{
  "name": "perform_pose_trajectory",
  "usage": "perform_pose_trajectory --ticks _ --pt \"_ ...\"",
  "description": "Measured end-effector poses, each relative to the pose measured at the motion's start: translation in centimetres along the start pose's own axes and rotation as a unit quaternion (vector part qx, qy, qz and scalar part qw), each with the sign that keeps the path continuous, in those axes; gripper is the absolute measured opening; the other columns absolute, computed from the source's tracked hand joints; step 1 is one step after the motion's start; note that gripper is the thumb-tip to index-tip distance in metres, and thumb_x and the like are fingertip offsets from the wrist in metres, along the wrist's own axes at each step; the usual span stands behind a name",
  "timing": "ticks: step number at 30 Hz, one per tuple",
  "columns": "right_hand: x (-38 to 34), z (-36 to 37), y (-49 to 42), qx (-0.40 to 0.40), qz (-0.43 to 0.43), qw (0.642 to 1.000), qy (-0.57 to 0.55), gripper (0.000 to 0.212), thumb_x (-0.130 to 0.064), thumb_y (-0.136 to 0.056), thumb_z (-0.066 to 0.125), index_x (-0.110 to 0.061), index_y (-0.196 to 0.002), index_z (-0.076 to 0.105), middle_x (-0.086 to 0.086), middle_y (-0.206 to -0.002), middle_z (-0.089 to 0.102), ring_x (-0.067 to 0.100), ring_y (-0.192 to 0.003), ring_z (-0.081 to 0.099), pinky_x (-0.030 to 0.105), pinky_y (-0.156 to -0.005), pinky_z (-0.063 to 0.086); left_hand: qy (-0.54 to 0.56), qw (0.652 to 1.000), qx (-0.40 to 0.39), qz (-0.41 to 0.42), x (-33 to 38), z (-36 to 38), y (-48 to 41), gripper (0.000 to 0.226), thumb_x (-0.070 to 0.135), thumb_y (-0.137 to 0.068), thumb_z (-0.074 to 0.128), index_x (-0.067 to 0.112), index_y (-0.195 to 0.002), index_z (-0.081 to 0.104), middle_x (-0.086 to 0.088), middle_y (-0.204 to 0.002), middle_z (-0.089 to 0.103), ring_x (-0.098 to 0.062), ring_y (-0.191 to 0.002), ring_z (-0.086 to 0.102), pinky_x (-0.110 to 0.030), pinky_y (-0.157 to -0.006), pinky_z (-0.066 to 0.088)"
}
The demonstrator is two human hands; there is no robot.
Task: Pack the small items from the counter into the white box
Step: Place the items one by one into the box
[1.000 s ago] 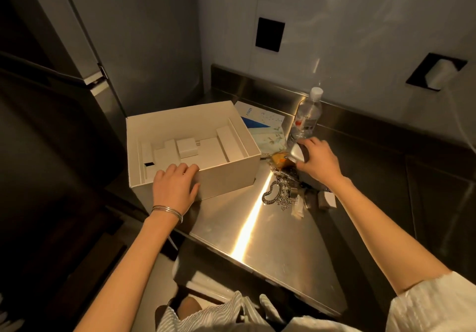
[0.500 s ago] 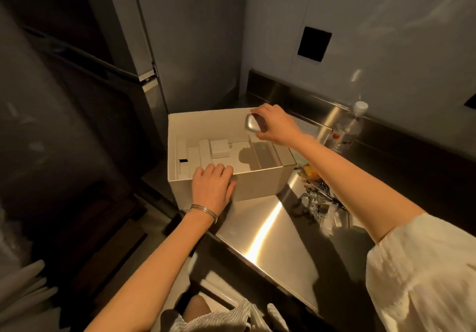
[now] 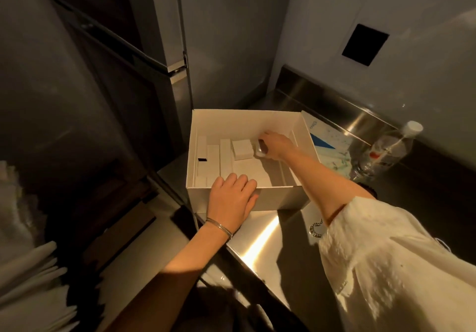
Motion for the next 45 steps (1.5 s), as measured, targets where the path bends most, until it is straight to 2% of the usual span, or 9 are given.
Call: perform_pose_trajectory --ticks 5,10,20,25,29,32,38,40,45 --pt "0.2 0.5 -0.6 0.001 -0.023 0.999 0.031 0.032 -0.013 -0.088 0.052 -0.014 -0.12 0.058 0.011 -0.122 0.058 0.03 -0.112 0.054 0.039 -0.09 0.044 0.006 1.0 0.008 0.004 0.1 0.1 0.0 0.014 0.032 -0.081 0.051 0.019 -0.081 0.048 0.0 -0.071 0.055 -0.019 -0.065 0.046 -0.03 -0.06 0.022" --pt "0.7 0.9 -0.2 0.018 -0.016 0.999 -0.025 0.036 -0.011 -0.089 0.053 -0.017 -0.124 0.053 0.011 -0.123 0.058 0.03 -0.109 0.055 0.035 -0.091 0.044 0.009 1.0 0.015 0.008 0.2 -0.1 -0.2 0.013 0.032 -0.08 0.052 0.019 -0.081 0.048 0.0 -0.071 0.055 -0.019 -0.066 0.045 -0.029 -0.06 0.022" --pt "0.0 1.5 0.0 0.019 -0.021 0.996 -0.079 0.041 -0.021 -0.078 0.072 -0.021 -0.116 0.055 0.005 -0.117 0.062 0.025 -0.101 0.058 0.03 -0.089 0.046 -0.003 1.0 -0.029 0.007 0.1 0.2 -0.2 0.015 0.032 -0.079 0.056 0.02 -0.082 0.047 0.001 -0.072 0.054 -0.018 -0.065 0.046 -0.028 -0.06 0.023" --pt "-0.2 -0.7 0.3 0.059 -0.035 0.995 -0.069 0.045 -0.026 -0.077 0.073 -0.02 -0.117 0.055 0.005 -0.118 0.061 0.023 -0.101 0.058 0.03 -0.09 0.047 0.006 0.997 -0.068 0.036 -0.5 -0.1 -0.3 0.012 0.026 -0.076 0.064 0.018 -0.081 0.057 0.0 -0.07 0.059 -0.019 -0.062 0.052 -0.029 -0.055 0.039" --pt "-3.8 -4.3 0.3 0.086 -0.109 0.985 -0.105 0.054 -0.022 -0.076 0.074 -0.017 -0.125 0.052 0.006 -0.128 0.049 0.023 -0.112 0.05 0.024 -0.094 0.042 0.005 0.996 -0.089 0.003 -4.0 -1.0 0.8 0.017 0.027 -0.072 0.071 0.015 -0.076 0.06 -0.002 -0.065 0.06 -0.02 -0.057 0.055 -0.028 -0.052 0.043" --pt "-8.2 -4.5 -0.4 0.072 -0.168 0.976 -0.115 0.057 -0.015 -0.075 0.073 -0.014 -0.127 0.049 0.009 -0.13 0.043 0.024 -0.11 0.05 0.024 -0.092 0.044 -0.02 0.995 -0.095 -0.013 -4.4 -1.3 1.3 0.019 0.027 -0.072 0.072 0.016 -0.074 0.057 -0.002 -0.065 0.059 -0.02 -0.057 0.053 -0.029 -0.053 0.039" --pt "-13.0 -1.8 -1.8 0.108 -0.183 0.976 -0.056 0.051 -0.023 -0.077 0.072 -0.019 -0.124 0.05 0.005 -0.128 0.048 0.023 -0.109 0.05 0.027 -0.089 0.047 -0.039 0.995 -0.093 -0.021 -4.4 -1.6 1.1 0.015 0.028 -0.073 0.065 0.018 -0.074 0.054 0.001 -0.065 0.055 -0.019 -0.059 0.05 -0.029 -0.053 0.033" --pt "-13.1 -0.6 -2.2 0.088 -0.185 0.977 -0.055 0.05 -0.025 -0.079 0.071 -0.021 -0.124 0.049 0.005 -0.127 0.048 0.023 -0.108 0.051 0.028 -0.091 0.046 -0.042 0.995 -0.093 -0.021 -4.4 -1.7 1.2 0.013 0.03 -0.075 0.06 0.019 -0.074 0.053 0.002 -0.065 0.055 -0.018 -0.059 0.05 -0.028 -0.053 0.033" --pt "-11.9 0.8 -2.9 0.023 -0.161 0.969 -0.187 0.051 -0.023 -0.077 0.074 -0.02 -0.124 0.054 0.005 -0.122 0.052 0.022 -0.103 0.053 0.027 -0.092 0.046 -0.026 0.995 -0.09 -0.033 -4.6 -1.7 1.2 0.017 0.03 -0.073 0.067 0.02 -0.074 0.052 0.003 -0.066 0.055 -0.017 -0.059 0.05 -0.027 -0.054 0.034"
Point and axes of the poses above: each hand's wrist, its own y-axis away from the middle knuckle, its own z-axis out of the palm, x = y × z, the point moved 9 cm from there along -y, towards the middle knuckle
